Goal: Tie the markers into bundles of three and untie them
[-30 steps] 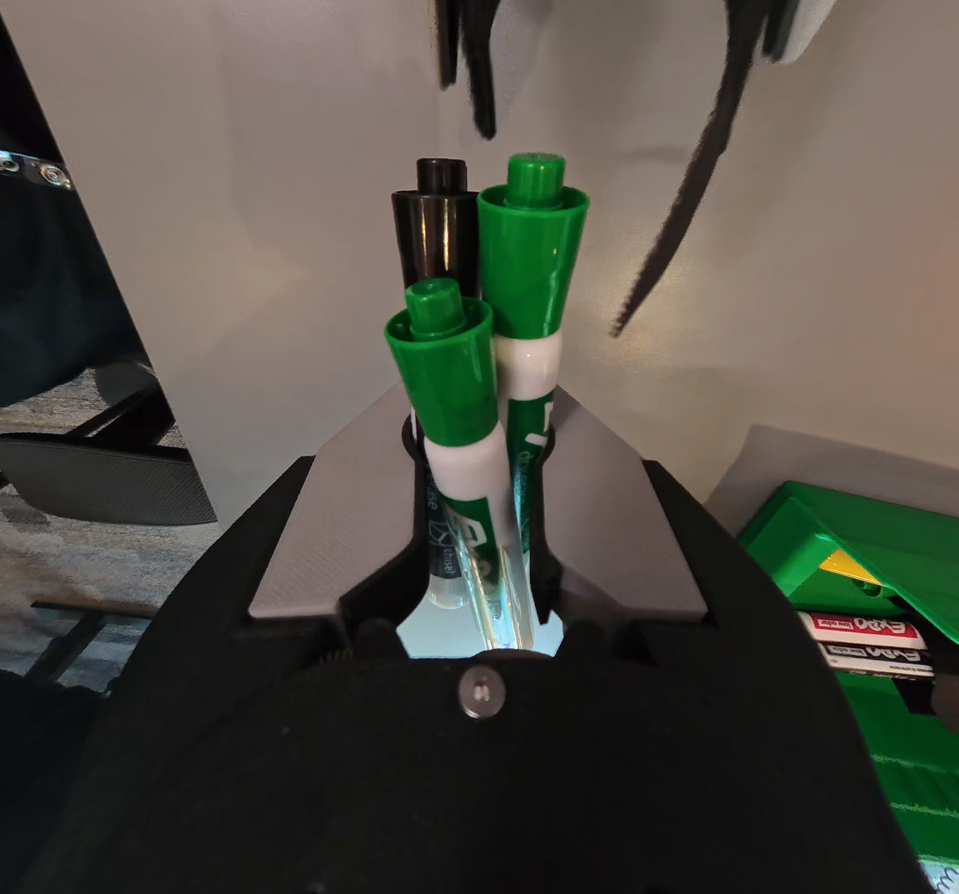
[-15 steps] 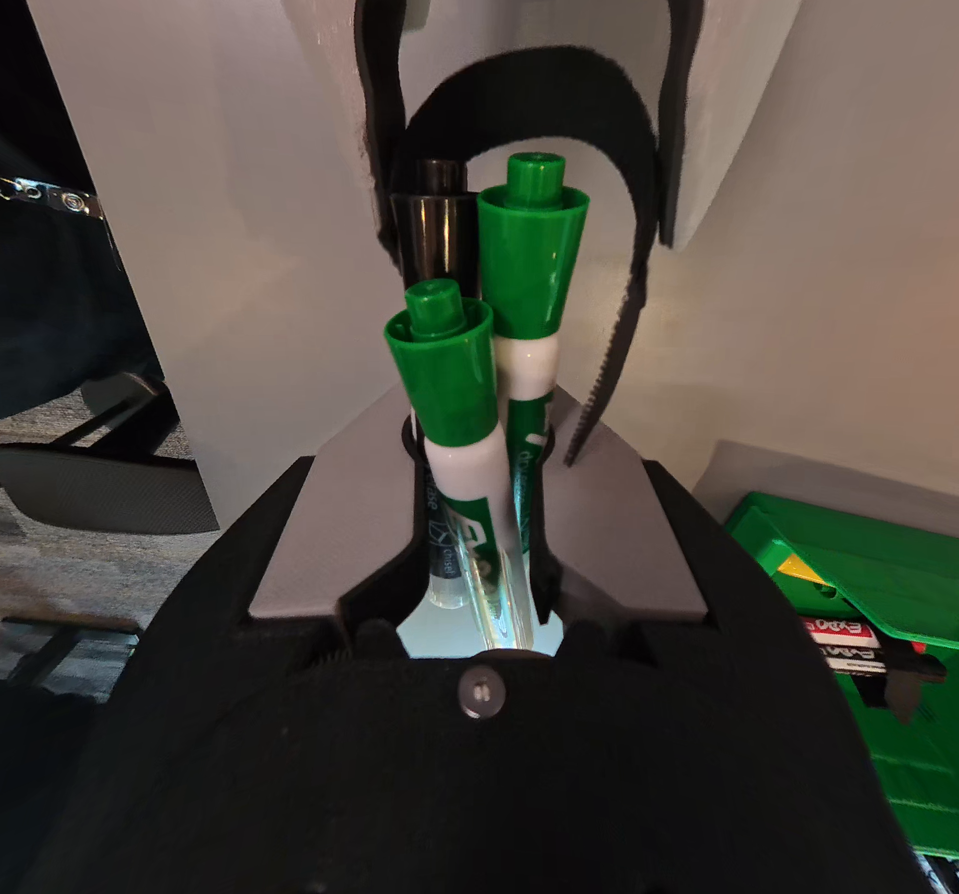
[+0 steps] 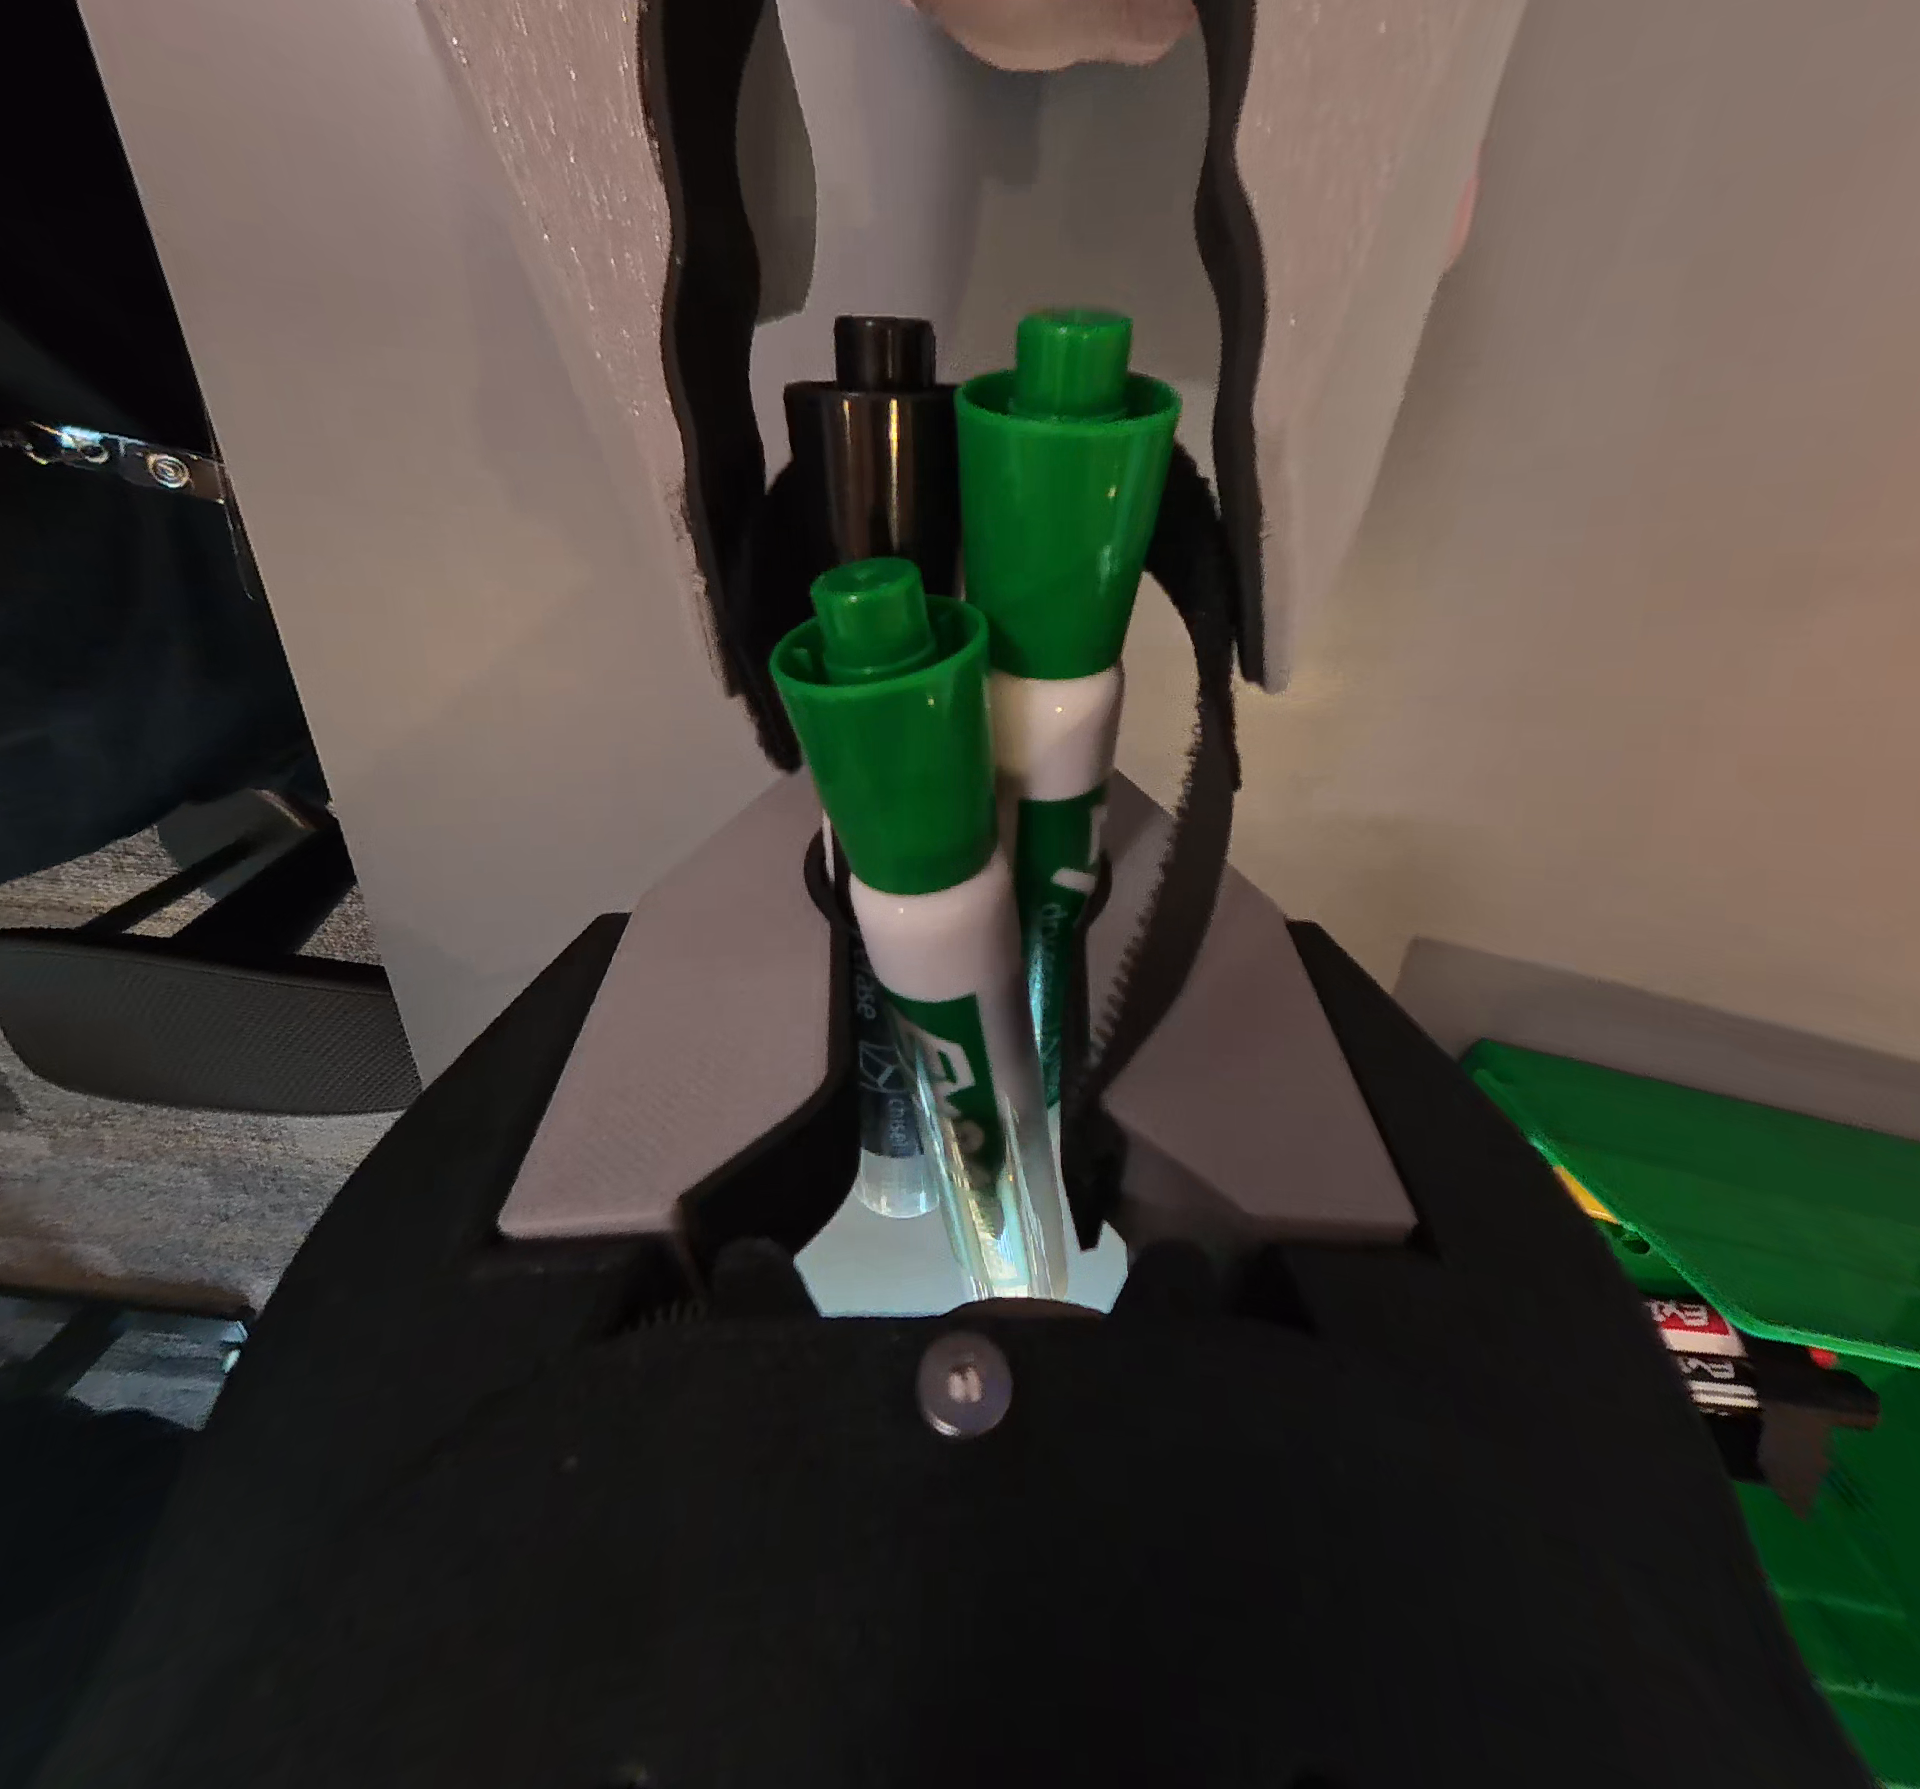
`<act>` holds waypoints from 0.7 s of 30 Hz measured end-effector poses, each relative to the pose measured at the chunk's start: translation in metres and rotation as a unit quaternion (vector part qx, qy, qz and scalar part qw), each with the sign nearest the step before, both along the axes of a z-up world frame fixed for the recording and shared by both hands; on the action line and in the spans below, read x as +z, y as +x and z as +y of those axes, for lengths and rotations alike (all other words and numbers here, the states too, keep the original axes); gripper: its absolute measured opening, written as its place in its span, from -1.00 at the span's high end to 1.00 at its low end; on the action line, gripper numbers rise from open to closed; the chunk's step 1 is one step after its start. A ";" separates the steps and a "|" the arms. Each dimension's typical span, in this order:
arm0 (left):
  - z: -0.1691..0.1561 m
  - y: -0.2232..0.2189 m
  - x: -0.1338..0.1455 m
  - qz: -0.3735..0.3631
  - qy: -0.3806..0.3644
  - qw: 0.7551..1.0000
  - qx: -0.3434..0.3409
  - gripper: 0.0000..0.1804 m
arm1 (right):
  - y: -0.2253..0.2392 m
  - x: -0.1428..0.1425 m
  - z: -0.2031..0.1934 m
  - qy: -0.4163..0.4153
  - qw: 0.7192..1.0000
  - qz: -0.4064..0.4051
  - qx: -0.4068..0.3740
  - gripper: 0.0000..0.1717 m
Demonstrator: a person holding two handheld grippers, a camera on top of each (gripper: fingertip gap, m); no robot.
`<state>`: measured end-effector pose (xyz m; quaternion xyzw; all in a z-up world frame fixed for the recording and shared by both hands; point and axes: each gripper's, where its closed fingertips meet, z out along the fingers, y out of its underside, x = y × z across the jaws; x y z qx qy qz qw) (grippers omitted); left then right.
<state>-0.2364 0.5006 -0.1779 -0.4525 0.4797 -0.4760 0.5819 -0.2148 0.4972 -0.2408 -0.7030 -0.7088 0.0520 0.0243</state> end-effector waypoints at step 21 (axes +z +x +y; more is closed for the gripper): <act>-0.009 0.000 0.004 -0.018 -0.009 1.000 -0.011 0.51 | -0.006 -0.018 -0.007 -0.017 1.000 -0.017 0.009 0.56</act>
